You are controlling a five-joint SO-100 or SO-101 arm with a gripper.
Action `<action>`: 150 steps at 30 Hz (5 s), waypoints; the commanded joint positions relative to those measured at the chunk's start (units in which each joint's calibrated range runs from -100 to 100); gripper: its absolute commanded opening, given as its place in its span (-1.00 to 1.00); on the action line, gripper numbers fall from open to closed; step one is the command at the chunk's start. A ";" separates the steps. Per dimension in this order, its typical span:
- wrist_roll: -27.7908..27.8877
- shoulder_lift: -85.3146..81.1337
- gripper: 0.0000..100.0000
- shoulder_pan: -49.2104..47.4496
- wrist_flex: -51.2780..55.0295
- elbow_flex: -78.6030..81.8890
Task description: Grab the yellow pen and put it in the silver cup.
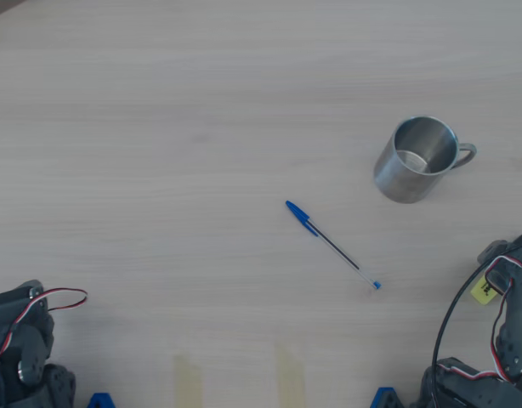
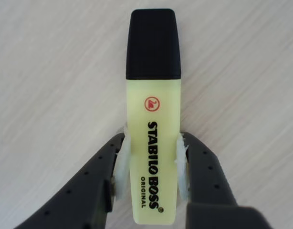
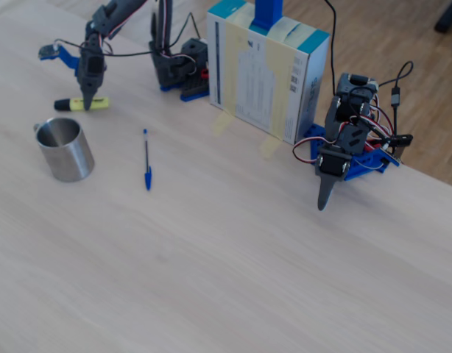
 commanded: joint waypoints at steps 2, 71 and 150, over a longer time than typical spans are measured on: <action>0.32 -0.59 -0.86 -0.28 0.33 -0.88; 0.38 -35.51 -0.86 -9.09 0.41 8.55; 7.55 -24.37 -0.86 -29.07 -55.96 16.35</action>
